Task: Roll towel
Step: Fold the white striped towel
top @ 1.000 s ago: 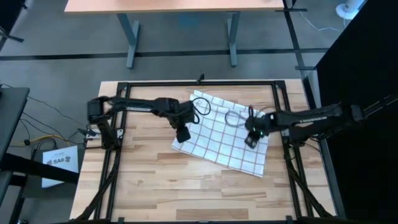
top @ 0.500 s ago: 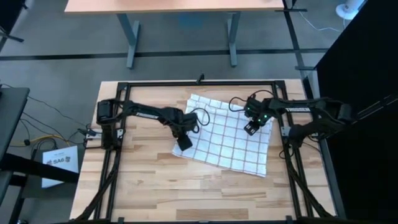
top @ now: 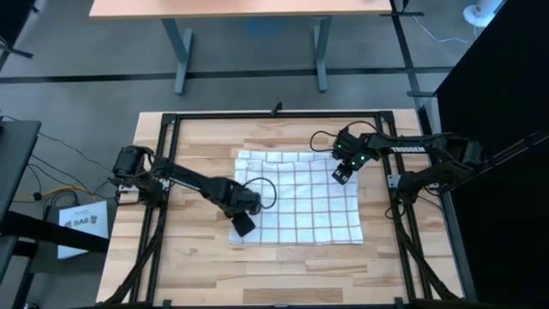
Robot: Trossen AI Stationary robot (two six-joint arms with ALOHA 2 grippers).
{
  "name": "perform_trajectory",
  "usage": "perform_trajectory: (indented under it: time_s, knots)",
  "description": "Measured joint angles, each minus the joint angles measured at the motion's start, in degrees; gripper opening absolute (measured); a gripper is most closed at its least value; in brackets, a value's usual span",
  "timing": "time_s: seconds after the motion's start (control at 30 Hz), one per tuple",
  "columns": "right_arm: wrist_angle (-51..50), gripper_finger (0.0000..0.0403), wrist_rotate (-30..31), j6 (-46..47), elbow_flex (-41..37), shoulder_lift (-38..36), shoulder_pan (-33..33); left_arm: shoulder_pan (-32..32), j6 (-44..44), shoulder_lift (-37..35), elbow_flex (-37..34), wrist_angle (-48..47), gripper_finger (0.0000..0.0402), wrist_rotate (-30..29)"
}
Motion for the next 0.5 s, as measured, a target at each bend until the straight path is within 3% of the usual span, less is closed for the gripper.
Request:
perform_trajectory:
  time_s: [0.1,0.43,0.5]
  knots:
    - [-1.22,0.0098,-3.46,-5.33,2.78,-0.01,1.33,3.54,3.87,-4.81,1.41,1.02,0.0093,-1.17]
    - [-4.07,0.0103,-3.75,-18.35,12.60,0.77,-0.43,22.63,27.70,-10.41,1.83,0.79,0.0098,3.65]
    - [-6.91,0.0110,-3.74,-20.28,13.67,1.72,-2.23,26.63,33.56,-9.52,1.97,1.10,0.0105,8.06]
